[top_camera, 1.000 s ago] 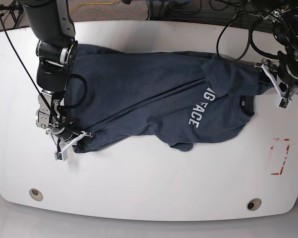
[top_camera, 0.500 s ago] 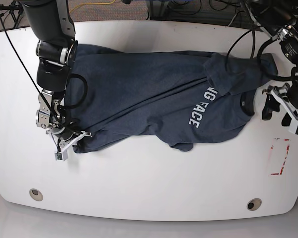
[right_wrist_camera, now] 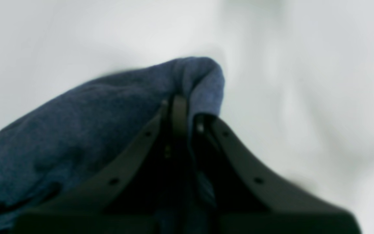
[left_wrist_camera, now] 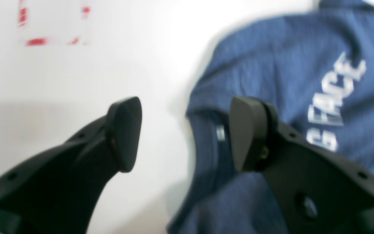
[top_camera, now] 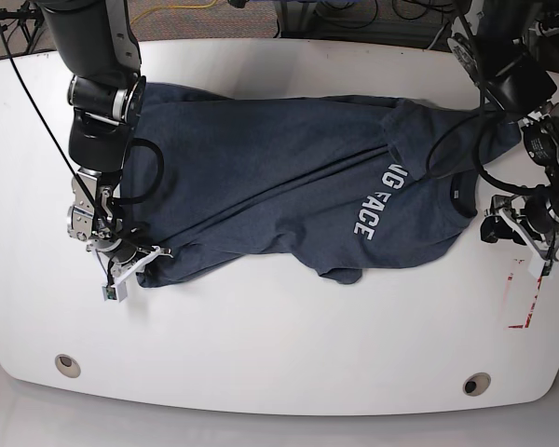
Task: Fold the T-shirt properly
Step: 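Release the shoulder with the left gripper and move it to the hem, then grasp the hem corner with the left gripper and pull it taut, then lift the T-shirt by its hem corners with both grippers, then swing the held hem over the shirt body, laying it down beyond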
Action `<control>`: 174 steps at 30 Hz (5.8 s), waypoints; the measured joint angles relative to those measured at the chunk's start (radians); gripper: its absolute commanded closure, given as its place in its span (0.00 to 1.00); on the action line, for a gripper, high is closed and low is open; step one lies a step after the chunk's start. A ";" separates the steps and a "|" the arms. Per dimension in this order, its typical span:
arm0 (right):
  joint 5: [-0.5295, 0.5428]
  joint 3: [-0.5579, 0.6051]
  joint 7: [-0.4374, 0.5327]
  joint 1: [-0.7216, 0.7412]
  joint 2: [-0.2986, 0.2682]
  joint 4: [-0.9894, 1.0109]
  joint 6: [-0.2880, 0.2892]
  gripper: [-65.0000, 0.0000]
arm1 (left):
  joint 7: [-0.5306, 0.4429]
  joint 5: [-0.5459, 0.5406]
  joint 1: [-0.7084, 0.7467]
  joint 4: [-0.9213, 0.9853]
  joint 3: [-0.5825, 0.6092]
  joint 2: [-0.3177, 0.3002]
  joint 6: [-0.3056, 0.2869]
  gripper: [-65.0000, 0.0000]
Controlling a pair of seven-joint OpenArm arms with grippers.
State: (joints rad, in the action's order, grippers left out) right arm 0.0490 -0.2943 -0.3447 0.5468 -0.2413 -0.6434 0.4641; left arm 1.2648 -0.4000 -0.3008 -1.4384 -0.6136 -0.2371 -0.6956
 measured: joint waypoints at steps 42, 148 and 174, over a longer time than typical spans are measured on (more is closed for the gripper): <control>0.008 0.000 0.019 -0.016 0.000 -0.005 0.001 1.00 | -0.391 0.018 -0.061 0.487 0.298 -0.061 -0.001 0.39; 0.022 0.406 -0.540 0.838 -0.155 -0.478 0.109 1.00 | -0.054 0.010 -0.907 -0.038 0.192 -0.082 0.075 1.00; 0.062 0.111 -0.645 -0.024 -0.190 -1.049 0.114 1.00 | -0.043 -0.184 -0.147 -0.324 0.050 -0.069 0.069 1.00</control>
State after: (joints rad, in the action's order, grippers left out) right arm 0.1108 -0.1829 -0.9894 0.5224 -0.4316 -1.6920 0.5785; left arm 1.2217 -0.5838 -0.4477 -1.7626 -0.5632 -0.3061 -0.6262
